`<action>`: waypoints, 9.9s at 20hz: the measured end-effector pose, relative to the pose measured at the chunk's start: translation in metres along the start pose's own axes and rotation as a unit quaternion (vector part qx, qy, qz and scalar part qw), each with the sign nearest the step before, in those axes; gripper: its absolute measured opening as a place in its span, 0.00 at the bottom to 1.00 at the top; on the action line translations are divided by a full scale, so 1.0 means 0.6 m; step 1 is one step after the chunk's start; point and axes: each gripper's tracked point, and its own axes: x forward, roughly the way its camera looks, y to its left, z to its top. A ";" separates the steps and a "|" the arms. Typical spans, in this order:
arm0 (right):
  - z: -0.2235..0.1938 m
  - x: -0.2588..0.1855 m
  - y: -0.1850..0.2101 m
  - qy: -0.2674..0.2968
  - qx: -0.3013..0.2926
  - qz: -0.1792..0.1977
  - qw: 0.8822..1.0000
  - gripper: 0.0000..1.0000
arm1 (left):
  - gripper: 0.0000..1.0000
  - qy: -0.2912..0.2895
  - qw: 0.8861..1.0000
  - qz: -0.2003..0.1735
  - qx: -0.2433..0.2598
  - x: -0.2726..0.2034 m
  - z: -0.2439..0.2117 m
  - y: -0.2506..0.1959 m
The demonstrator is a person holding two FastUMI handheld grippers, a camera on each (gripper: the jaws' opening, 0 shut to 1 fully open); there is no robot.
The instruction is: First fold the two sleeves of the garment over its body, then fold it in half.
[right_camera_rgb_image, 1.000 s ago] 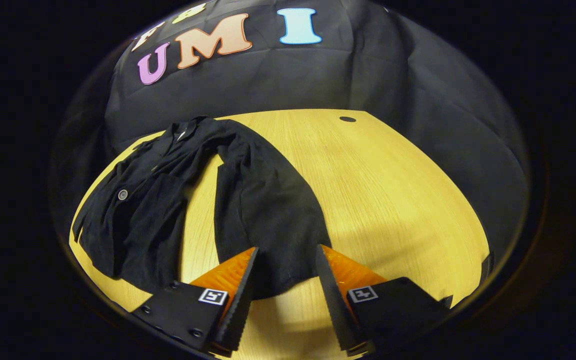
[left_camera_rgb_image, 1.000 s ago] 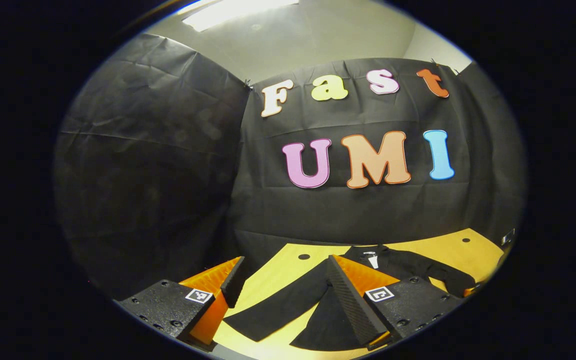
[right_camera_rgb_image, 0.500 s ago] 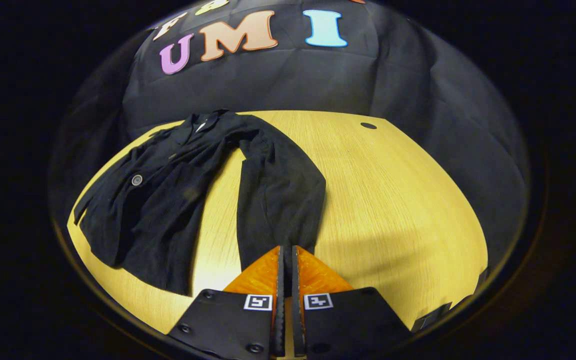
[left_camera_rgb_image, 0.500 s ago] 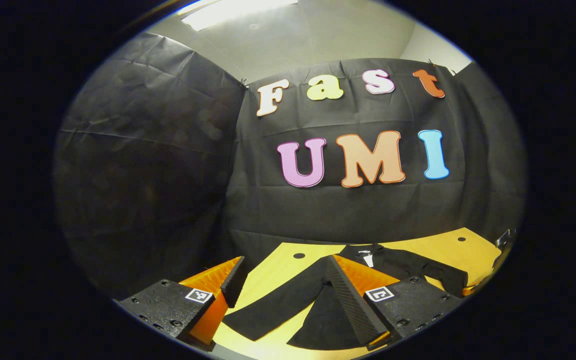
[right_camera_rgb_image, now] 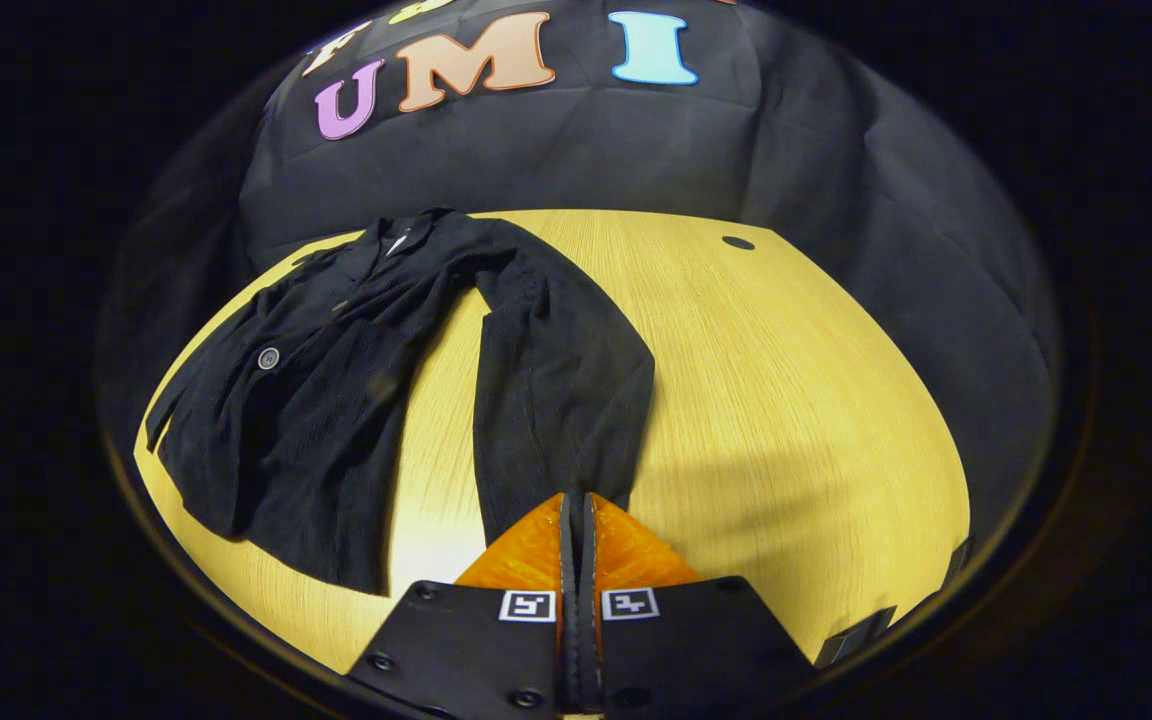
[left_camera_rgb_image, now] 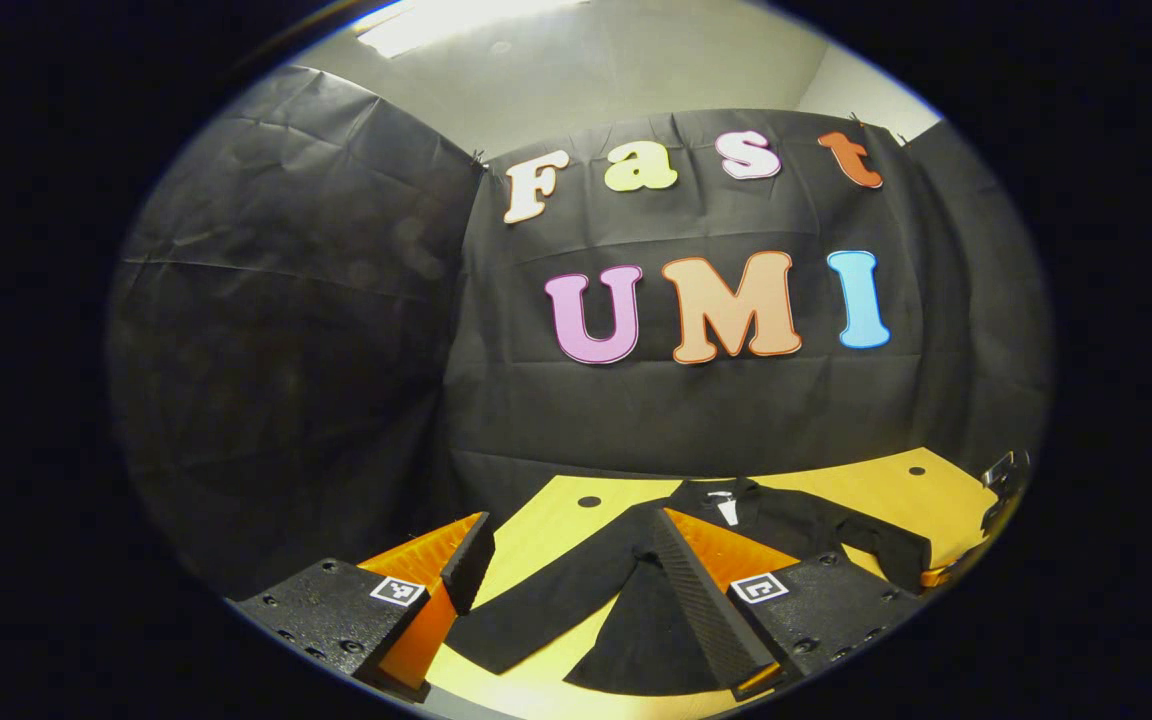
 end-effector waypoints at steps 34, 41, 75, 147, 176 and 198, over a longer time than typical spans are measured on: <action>0.585 -0.076 0.385 -0.205 -0.018 0.117 0.972 0.02 | 0.92 0.057 0.996 -0.058 -0.046 0.143 -0.093 0.104; 0.643 -0.027 0.558 -0.212 -0.081 0.177 0.958 0.02 | 0.92 0.079 0.994 -0.051 -0.053 0.165 -0.120 0.129; 0.592 0.233 0.771 -0.145 -0.102 0.216 0.960 0.99 | 0.95 0.245 0.968 0.010 -0.051 0.123 -0.410 0.188; 0.356 -0.352 0.152 -0.299 0.053 -0.052 0.952 0.95 | 0.00 0.255 0.959 -0.071 -0.103 0.187 -0.343 0.104; 0.191 -0.273 0.189 -0.213 0.105 -0.093 0.967 0.98 | 0.00 0.083 0.920 -0.383 -0.018 0.421 -0.121 -0.583; 0.173 -0.278 0.227 -0.201 0.080 -0.047 0.975 0.98 | 0.50 0.131 0.913 -0.383 -0.045 0.419 -0.175 -0.616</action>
